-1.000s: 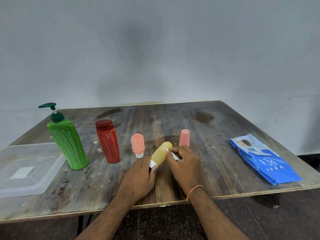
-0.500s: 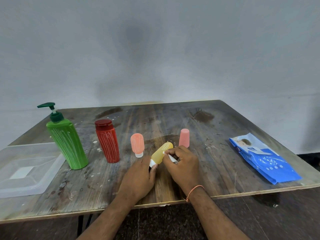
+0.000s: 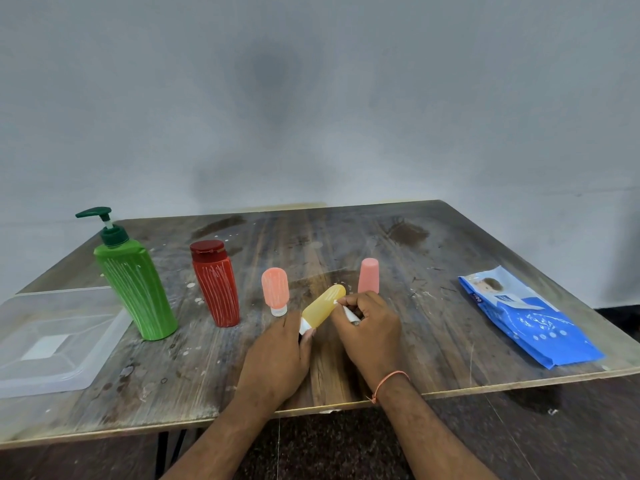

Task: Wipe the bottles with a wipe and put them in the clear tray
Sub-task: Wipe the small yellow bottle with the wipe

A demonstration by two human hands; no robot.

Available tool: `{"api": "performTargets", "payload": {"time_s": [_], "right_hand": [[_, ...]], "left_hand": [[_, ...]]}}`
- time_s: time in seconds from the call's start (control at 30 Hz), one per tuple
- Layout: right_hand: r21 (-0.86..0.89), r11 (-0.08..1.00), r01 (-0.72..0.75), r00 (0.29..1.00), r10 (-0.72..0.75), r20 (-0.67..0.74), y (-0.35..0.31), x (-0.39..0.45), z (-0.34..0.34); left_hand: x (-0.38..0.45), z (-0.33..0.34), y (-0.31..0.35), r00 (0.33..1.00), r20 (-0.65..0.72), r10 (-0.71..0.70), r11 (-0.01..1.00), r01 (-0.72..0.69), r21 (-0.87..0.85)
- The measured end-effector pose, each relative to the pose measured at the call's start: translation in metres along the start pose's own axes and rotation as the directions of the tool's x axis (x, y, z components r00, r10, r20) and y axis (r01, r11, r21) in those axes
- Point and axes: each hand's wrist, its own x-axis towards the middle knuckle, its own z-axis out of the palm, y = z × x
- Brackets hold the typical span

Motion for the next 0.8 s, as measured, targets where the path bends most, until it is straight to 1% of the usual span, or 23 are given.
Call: {"api": "performTargets", "payload": {"time_s": [0.07, 0.13, 0.2, 0.3, 0.37, 0.47, 0.53, 0.7, 0.8], "right_hand": [[0.008, 1.000, 0.013, 1.000, -0.013, -0.006, 0.0001, 0.0007, -0.0003], [0.032, 0.998, 0.057, 0.998, -0.058, 0.027, -0.0005, 0.0001, -0.0012], [0.033, 0.997, 0.068, 0.996, -0.070, 0.055, -0.0005, -0.0014, -0.0016], [0.006, 0.999, 0.036, 0.999, -0.037, 0.027, 0.0001, -0.0015, -0.0013], [0.015, 0.999, 0.040, 0.999, -0.040, 0.006, -0.0005, -0.0009, -0.0018], [0.026, 0.996, 0.091, 0.995, -0.092, 0.042, -0.0023, -0.0019, -0.0038], [-0.008, 0.994, 0.112, 0.992, -0.111, 0.067, -0.0029, -0.0035, -0.0041], [-0.017, 0.998, 0.060, 0.998, -0.060, 0.006, -0.0022, -0.0015, -0.0022], [-0.003, 0.995, 0.098, 0.995, -0.098, 0.031, -0.0025, -0.0013, -0.0036]], "left_hand": [[-0.0005, -0.0007, 0.0013, 1.000, 0.006, -0.004, 1.000, 0.004, 0.002], [-0.0011, -0.0011, 0.0021, 1.000, 0.001, -0.004, 1.000, 0.004, 0.003], [-0.0011, -0.0018, 0.0026, 1.000, -0.009, 0.003, 1.000, -0.003, 0.011], [-0.0012, -0.0017, 0.0029, 1.000, -0.011, 0.016, 0.999, -0.015, 0.028], [-0.0013, -0.0010, 0.0026, 1.000, -0.004, 0.013, 1.000, -0.013, 0.020], [-0.0018, -0.0012, 0.0023, 1.000, -0.004, 0.016, 1.000, -0.016, 0.007], [-0.0018, -0.0017, 0.0026, 1.000, -0.002, 0.023, 1.000, -0.023, 0.011], [-0.0013, -0.0021, 0.0046, 1.000, -0.008, 0.029, 0.999, -0.029, 0.020], [-0.0021, -0.0014, 0.0037, 1.000, -0.008, 0.029, 1.000, -0.029, -0.001]]}}
